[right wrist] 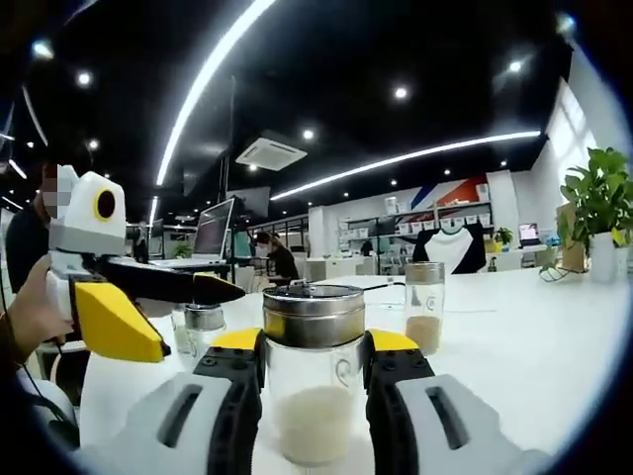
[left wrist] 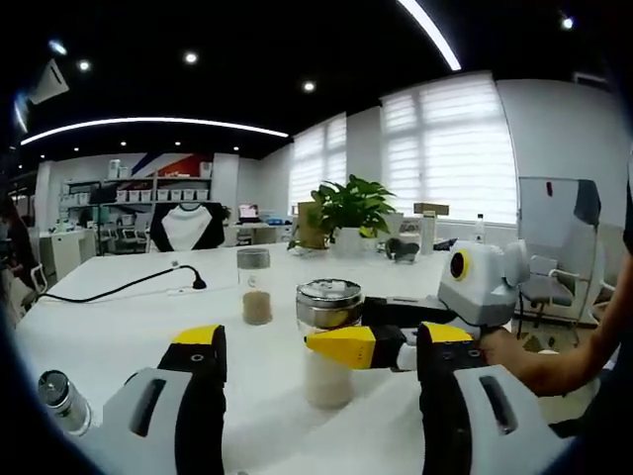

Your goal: Rotate the seasoning bottle until the label or dispensing opening points toward the visible target arrow and the bottle remains upright within the marked orientation range

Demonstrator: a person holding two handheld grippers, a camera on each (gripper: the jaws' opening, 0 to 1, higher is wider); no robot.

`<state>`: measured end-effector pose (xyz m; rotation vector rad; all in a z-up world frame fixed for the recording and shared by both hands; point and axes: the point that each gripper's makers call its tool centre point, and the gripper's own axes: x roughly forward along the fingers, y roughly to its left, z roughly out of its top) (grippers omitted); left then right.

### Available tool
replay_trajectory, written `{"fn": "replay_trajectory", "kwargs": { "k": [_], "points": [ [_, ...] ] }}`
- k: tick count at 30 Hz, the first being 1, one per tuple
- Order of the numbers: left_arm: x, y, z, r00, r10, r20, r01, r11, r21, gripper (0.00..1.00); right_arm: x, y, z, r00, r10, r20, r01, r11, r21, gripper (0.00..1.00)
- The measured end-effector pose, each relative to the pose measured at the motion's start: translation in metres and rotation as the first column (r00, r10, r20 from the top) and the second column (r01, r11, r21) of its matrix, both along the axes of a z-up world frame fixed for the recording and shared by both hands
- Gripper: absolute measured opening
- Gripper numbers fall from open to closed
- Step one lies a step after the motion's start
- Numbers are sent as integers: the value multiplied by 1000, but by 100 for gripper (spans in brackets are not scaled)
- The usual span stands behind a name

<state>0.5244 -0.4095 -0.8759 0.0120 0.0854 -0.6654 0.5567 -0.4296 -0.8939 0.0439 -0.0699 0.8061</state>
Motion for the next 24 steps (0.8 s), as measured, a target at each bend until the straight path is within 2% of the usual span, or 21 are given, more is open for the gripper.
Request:
{"fn": "replay_trajectory", "kwargs": {
  "k": [5, 6, 10, 24],
  "points": [
    [0, -7, 0, 1000, -16, -2, 16, 1000, -4, 83, -1, -1, 0, 1000, -9, 14, 9, 1000, -3, 37],
    [1, -7, 0, 1000, -15, 0, 15, 1000, -3, 83, -2, -1, 2, 999, -12, 42, 12, 1000, -9, 37],
    [2, -10, 1, 1000, -13, 4, 13, 1000, 4, 82, -4, -2, 9, 997, -13, 73, 14, 1000, -11, 37],
    [8, -25, -4, 999, -42, -12, 42, 999, 15, 81, -2, -5, -27, 997, 24, -73, -26, 999, -21, 41]
  ]
}}
